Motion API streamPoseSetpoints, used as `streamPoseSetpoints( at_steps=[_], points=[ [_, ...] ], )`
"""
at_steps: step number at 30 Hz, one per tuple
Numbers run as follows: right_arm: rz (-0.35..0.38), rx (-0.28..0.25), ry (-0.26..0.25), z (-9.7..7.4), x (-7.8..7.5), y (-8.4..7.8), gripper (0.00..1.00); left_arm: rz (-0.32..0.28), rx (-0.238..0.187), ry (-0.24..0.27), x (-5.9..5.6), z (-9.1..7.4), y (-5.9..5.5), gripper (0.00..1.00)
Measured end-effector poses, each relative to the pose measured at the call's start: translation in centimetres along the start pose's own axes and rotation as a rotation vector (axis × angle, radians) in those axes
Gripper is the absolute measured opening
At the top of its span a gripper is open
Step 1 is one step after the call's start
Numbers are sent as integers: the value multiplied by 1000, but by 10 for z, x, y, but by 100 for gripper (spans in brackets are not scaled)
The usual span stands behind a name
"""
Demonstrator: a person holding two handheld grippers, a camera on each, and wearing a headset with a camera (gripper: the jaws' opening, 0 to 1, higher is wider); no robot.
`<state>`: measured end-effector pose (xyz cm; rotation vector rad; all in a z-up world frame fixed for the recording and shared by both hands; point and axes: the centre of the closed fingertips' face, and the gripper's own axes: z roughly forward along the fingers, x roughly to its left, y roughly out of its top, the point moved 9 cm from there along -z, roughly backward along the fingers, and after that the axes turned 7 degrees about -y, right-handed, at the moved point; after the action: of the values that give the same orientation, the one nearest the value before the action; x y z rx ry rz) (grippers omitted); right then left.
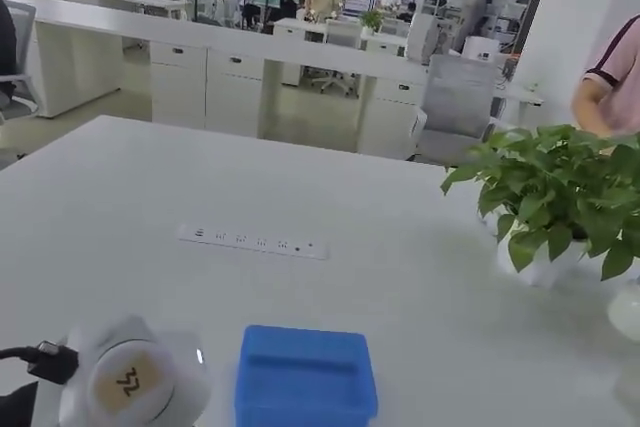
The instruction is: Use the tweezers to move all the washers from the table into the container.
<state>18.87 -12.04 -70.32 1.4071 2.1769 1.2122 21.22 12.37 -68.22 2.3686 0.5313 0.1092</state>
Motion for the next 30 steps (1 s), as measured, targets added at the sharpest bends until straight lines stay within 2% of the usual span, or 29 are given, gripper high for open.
streamPoseSetpoints(
  at_steps=[3,5,9,11,12,15,16,20,24,25,27,30],
  points=[
    [-90,44,78,20,15,3,67,0,-3,-6,0,1,0,0],
    [-117,54,128,35,25,4,61,5,1,-9,1,1,-1,0],
    [-239,81,196,60,34,9,44,6,6,-17,3,2,-2,0],
    [-292,106,240,74,37,11,40,9,11,-23,4,2,-2,0],
    [-313,147,285,80,39,12,39,7,11,-27,5,2,-3,0],
    [-363,150,323,93,44,18,31,14,17,-34,5,2,-3,0],
    [-379,164,353,97,47,20,29,18,20,-36,6,2,-2,0],
    [-421,190,420,110,57,25,26,26,28,-44,7,3,-2,0],
    [-475,239,520,119,67,25,27,34,36,-50,8,3,-3,0],
    [-500,262,532,122,69,24,27,36,38,-53,8,2,-3,0],
    [-530,272,540,128,72,22,26,42,39,-59,8,2,-3,0],
    [-537,294,561,138,74,20,25,50,40,-64,7,3,-2,0]
  ],
)
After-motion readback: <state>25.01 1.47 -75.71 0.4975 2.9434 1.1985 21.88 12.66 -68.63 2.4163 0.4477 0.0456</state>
